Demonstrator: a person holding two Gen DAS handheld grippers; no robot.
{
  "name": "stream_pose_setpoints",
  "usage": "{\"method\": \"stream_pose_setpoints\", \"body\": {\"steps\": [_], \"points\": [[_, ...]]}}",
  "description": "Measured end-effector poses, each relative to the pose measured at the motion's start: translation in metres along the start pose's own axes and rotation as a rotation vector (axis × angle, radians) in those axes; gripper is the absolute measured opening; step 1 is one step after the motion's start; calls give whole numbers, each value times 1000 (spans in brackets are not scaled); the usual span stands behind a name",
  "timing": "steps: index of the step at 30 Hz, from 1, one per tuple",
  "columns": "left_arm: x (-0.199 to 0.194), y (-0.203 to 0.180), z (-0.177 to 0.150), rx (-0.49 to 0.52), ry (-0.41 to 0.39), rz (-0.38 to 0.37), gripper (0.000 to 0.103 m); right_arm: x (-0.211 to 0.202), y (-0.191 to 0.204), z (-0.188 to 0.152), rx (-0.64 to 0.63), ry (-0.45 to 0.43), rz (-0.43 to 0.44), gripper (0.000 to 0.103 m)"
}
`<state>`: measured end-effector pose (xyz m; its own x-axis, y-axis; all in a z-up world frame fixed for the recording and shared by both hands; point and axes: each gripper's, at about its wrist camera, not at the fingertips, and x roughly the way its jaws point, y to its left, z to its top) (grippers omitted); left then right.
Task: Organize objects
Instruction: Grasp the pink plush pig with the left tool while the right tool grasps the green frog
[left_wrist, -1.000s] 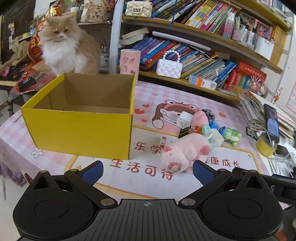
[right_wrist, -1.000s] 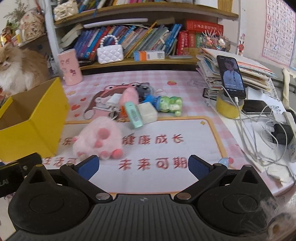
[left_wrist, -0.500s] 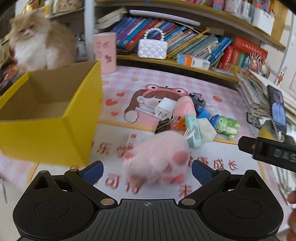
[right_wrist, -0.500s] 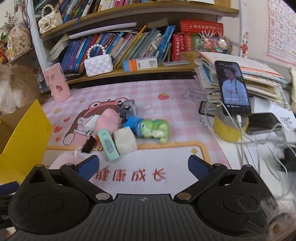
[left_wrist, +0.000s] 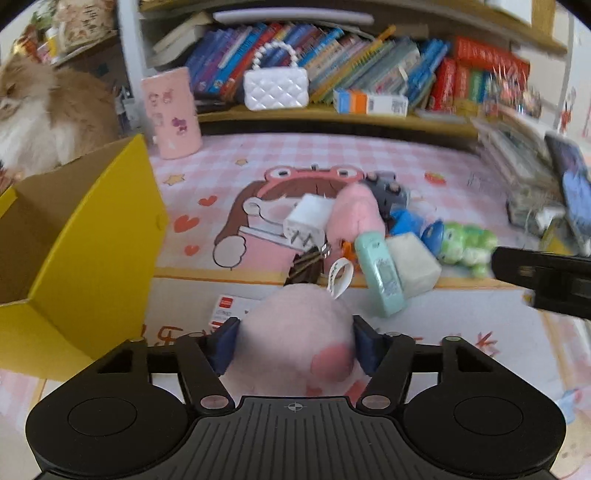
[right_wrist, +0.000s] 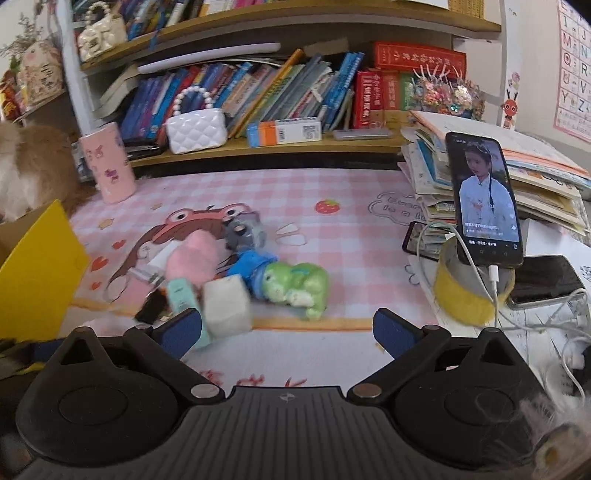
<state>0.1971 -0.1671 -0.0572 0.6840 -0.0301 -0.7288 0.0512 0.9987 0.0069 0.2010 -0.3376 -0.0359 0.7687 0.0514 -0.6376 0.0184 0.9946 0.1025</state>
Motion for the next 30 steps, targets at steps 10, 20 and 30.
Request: {"method": "stream_pose_setpoints", "body": {"steps": [10,20,30], "points": [[-62,39,-4,-171,-63,-74,37,83,-16,21,-103,35,2,99],[-40,25,2,-102,-51,-40,84,118,-22,17,-115,108,75,47],[-8,1,-13,-2,48,-81,98,55,-35,14,-58,18,70,45]]}}
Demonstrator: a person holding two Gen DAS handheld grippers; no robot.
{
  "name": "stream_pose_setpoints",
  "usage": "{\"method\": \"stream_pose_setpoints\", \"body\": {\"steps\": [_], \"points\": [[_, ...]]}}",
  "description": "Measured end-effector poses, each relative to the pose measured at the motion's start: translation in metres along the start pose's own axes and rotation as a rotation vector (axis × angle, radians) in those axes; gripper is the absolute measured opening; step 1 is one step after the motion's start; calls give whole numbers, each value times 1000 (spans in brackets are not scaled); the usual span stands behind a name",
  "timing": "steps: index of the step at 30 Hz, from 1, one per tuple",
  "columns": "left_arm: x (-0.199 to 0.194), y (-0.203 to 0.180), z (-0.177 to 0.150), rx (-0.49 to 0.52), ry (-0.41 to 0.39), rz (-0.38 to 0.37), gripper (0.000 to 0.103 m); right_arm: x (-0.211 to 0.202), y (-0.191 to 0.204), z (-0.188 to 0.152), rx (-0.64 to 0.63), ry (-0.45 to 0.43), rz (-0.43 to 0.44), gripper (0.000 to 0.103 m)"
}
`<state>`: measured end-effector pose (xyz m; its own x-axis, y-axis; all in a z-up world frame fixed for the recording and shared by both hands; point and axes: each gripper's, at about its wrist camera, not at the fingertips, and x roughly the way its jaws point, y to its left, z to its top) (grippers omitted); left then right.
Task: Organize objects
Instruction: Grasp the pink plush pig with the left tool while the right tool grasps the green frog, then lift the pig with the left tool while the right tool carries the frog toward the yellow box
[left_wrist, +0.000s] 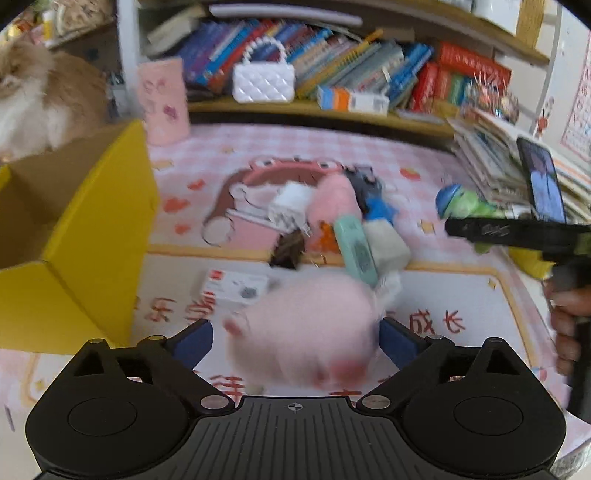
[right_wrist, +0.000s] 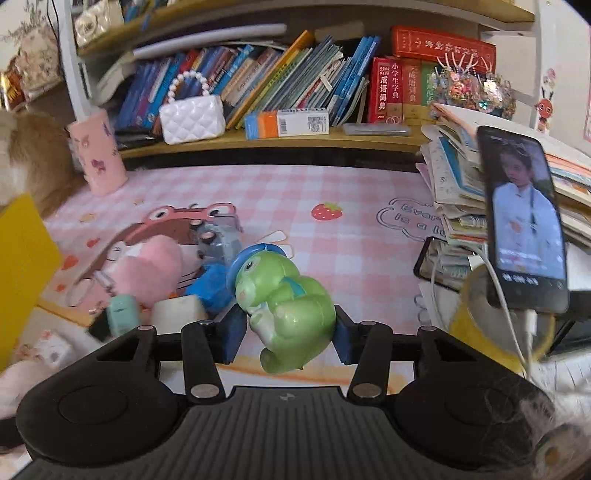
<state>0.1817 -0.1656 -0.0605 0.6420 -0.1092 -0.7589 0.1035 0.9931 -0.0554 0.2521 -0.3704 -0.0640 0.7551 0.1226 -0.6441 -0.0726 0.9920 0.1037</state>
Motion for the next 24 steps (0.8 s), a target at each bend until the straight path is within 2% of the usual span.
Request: {"method": "stream_pose_setpoints", "body": {"steps": [3,9,15,20,24], "points": [[14,-8,-1,19,23,-7,98,-18,0,-5,9,0,9,45],[28,-14,7,40,-5,42,99,-42,-3,-17,22,25,13,45],[45,-20,19,58,-9,63,103,-52,-4,-24,33,36,11,45],[57,-20,22,29,-1,67,103,-57,-3,-28,30,40,9,45],[54,-15,21,1,-10,45,93,-61,1,-32,25,51,11,45]]}}
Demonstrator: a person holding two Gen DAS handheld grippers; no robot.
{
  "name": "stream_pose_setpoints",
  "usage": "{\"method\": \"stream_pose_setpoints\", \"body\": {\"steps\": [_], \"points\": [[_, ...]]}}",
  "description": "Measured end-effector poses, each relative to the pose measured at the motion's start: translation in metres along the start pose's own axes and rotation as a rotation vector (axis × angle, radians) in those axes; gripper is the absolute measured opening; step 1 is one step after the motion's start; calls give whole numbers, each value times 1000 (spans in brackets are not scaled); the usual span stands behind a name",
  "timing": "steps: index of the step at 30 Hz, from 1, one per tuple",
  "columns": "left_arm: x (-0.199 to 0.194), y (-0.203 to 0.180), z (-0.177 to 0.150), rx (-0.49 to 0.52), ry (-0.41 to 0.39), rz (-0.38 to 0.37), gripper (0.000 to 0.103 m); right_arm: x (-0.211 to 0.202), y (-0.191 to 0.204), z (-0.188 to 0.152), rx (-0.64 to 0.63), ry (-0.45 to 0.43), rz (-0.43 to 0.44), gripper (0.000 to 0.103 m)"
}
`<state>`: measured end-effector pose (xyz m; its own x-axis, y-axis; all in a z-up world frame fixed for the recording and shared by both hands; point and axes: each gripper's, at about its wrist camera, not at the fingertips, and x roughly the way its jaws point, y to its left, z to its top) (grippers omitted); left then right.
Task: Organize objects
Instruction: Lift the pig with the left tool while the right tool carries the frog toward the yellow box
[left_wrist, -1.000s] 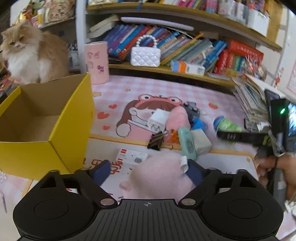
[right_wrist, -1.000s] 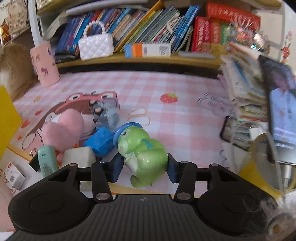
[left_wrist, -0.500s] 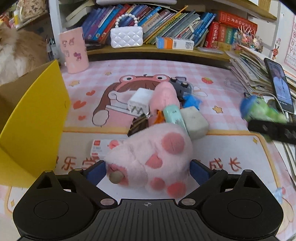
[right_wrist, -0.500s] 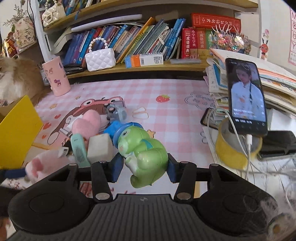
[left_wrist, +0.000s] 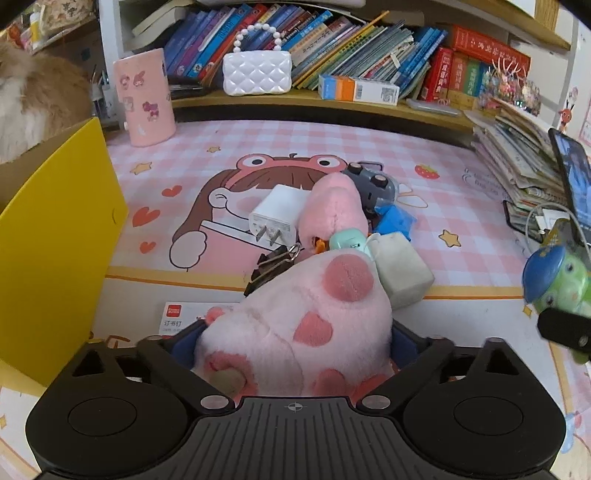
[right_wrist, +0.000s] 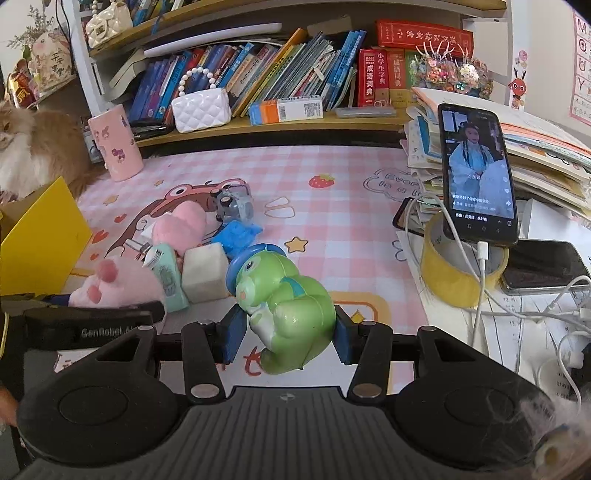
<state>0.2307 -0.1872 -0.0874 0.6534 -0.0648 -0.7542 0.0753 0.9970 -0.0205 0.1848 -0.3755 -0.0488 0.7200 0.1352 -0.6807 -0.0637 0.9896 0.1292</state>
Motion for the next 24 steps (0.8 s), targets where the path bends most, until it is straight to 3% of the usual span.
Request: {"method": "stream_pose_setpoints", "body": {"steps": [8,16,24], "points": [[-57,25,-5,-145,-68,-63,93,-6,19,-8,-2,23,41,45],[-105,66,-35,-275,-86,-38,93,-13,53,-17,-67,28,92,46],[-133,110,-59,-328,-124,-45,93,-29,102,-30,-129,34,108,46]]}}
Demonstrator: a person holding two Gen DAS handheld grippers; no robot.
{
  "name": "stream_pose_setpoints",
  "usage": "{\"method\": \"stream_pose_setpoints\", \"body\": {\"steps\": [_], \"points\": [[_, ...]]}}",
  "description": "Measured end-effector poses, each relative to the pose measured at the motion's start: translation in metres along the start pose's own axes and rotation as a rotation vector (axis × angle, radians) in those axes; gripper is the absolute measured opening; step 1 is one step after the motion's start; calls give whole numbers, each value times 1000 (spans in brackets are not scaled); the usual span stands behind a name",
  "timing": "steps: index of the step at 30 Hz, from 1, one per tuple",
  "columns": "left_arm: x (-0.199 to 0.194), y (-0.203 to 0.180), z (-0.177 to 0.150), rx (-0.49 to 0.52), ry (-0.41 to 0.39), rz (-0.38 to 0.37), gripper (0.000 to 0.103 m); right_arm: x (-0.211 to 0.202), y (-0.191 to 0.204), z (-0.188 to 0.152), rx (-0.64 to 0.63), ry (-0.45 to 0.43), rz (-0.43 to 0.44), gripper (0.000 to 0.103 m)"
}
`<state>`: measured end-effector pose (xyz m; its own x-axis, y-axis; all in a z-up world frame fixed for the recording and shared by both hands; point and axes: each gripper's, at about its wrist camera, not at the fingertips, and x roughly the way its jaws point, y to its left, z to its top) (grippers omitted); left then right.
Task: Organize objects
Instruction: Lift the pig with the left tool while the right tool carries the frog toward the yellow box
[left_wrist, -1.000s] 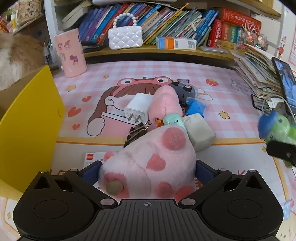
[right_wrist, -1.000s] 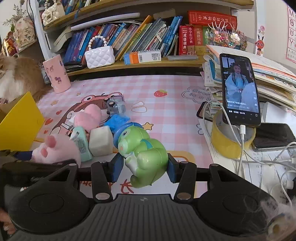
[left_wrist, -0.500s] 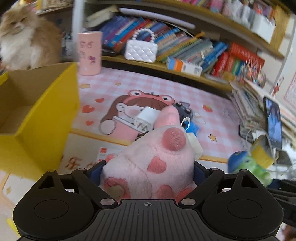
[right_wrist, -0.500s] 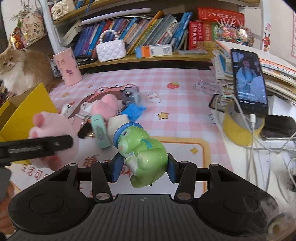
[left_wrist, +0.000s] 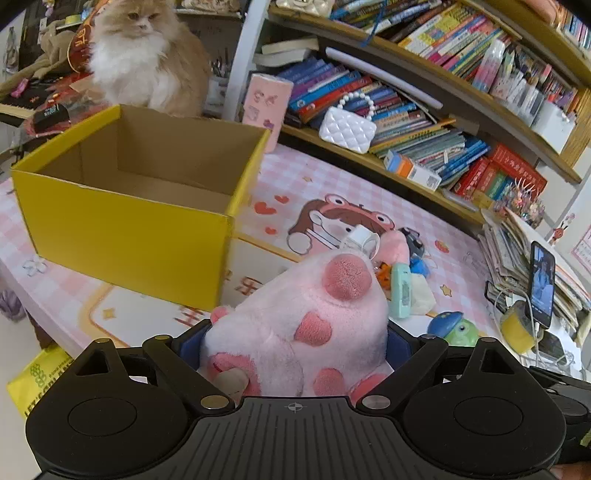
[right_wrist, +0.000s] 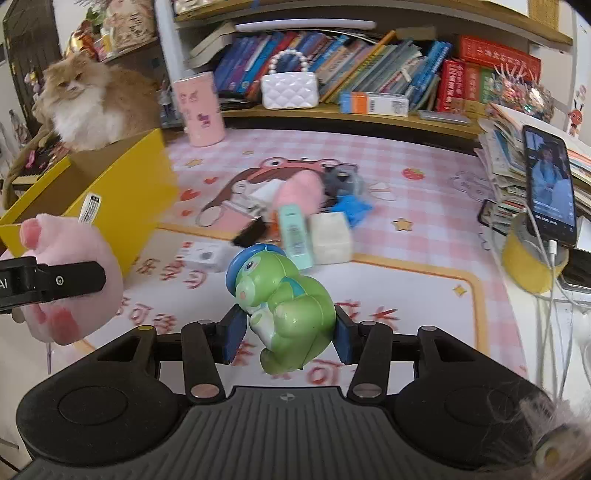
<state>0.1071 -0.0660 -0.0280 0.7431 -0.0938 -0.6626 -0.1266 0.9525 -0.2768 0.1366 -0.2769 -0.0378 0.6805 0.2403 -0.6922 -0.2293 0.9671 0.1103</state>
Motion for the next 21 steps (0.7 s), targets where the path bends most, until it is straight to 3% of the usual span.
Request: {"method": "stream_pose_setpoints", "body": {"steps": [10,16,21], "points": [[-49,92,16,71,-70,-34,93,-10,110,-13,0,-17,-9,46],[-74,146,17,60,-82,-41,93,-17,179,-28,-42,-20,-19,46],[-89,178,17,119,-71,-47,93,-22,225,-42,-27,-30,-18,46]]}}
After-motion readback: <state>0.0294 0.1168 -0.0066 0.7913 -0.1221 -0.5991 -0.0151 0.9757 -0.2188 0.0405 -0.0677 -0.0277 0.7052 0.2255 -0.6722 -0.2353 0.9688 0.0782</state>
